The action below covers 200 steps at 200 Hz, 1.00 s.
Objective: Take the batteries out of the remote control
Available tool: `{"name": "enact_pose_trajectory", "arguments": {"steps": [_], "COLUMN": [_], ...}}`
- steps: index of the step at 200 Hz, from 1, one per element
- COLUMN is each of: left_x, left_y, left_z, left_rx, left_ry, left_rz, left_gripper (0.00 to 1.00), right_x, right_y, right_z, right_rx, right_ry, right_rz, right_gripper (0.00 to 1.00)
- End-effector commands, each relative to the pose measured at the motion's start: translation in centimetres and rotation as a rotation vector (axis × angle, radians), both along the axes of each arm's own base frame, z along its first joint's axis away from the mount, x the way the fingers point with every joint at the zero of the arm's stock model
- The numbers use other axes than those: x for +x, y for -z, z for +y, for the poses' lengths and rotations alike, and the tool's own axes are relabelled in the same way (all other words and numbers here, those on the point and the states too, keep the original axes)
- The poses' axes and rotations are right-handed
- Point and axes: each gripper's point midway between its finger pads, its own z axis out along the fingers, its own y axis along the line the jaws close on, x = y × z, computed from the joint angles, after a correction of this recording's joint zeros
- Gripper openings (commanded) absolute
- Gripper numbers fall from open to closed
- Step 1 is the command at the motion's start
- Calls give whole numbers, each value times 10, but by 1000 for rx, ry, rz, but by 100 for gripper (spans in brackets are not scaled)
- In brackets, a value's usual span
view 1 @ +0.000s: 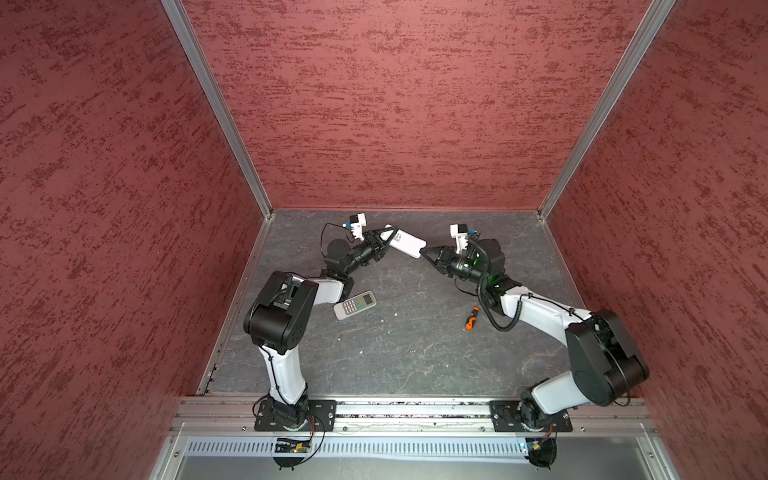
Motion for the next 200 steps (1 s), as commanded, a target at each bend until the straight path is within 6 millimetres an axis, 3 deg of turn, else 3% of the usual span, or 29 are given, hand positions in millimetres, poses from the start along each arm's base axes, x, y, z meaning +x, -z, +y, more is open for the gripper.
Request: {"name": "enact_pose_trajectory", "arguments": {"steps": [1,200], "left_x": [-13,-9], "left_y": [-5,-7], "left_z": [-8,-3], "left_rx": [18,15], "left_ry": [52,50], "left_rz": [-35,-30], "left_gripper": [0,0], "right_x": [9,11], "right_y": [-39,-29], "right_z": [2,2], "right_rx": [50,27], "right_ry": [-4,-16], "right_rz": [-119,-99], "right_gripper": [20,15]}}
